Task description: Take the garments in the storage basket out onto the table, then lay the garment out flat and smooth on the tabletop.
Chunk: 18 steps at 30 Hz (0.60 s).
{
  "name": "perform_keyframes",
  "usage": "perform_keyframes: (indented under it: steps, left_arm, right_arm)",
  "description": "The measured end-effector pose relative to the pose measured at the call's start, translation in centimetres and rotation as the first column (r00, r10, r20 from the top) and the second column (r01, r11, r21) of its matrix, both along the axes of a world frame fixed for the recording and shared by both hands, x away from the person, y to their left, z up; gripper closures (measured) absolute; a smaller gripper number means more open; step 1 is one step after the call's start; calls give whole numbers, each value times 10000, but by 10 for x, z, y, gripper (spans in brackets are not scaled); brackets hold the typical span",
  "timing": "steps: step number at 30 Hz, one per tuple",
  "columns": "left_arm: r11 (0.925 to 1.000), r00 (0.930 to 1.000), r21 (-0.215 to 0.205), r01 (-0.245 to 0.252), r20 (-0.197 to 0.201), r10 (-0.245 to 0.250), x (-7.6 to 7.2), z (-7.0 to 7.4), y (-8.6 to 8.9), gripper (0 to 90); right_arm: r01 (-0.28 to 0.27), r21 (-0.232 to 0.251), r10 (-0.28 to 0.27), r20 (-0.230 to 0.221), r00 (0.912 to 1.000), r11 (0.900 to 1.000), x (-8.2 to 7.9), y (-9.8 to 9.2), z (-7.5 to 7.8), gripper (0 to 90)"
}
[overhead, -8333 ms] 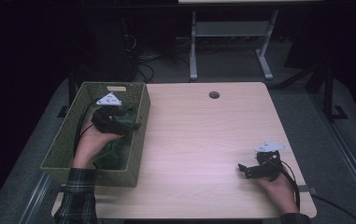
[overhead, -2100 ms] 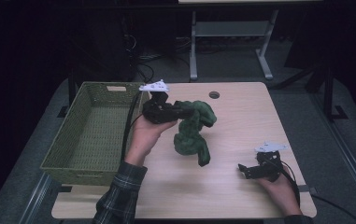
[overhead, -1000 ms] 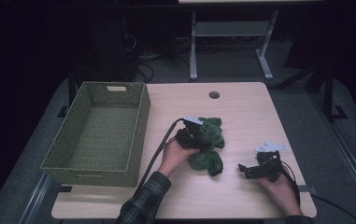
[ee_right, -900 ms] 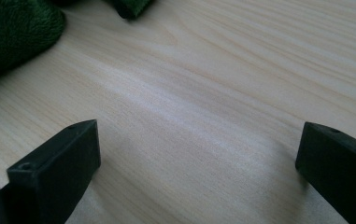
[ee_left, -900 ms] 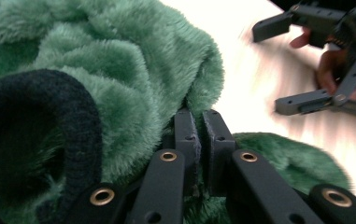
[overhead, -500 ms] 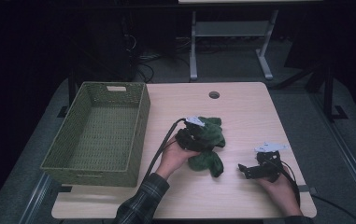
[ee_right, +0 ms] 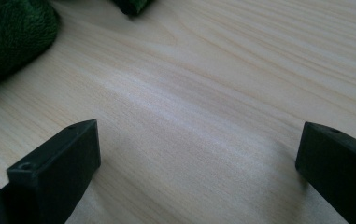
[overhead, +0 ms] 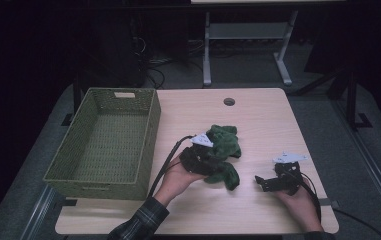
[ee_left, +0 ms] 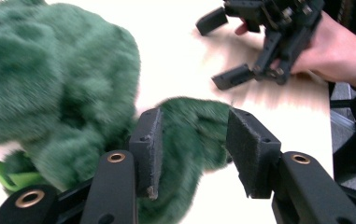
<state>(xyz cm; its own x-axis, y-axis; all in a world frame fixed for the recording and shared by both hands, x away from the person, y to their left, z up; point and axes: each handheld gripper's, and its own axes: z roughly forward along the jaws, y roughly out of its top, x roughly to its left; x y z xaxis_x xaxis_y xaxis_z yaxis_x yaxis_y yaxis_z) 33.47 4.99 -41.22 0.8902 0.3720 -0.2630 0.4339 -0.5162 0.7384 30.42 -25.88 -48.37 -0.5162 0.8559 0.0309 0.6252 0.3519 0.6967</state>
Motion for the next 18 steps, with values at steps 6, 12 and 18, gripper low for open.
perform_keyframes:
  steps: [6,12,18]
  left_arm:
    - [9996,9998,172,209,63,-210,-16,-13,-6,512]
    - [9984,9996,559,-28,282,13,-14,-26,-11,481]
    - [9952,9989,944,-263,418,224,-8,-41,-11,504]
  right_arm:
    - [66,-289,-67,-37,10000,9996,-4,3,4,49]
    - [-774,206,770,201,9968,9968,-16,14,15,141]
    - [-1480,757,1474,125,9890,9861,-25,24,20,185]
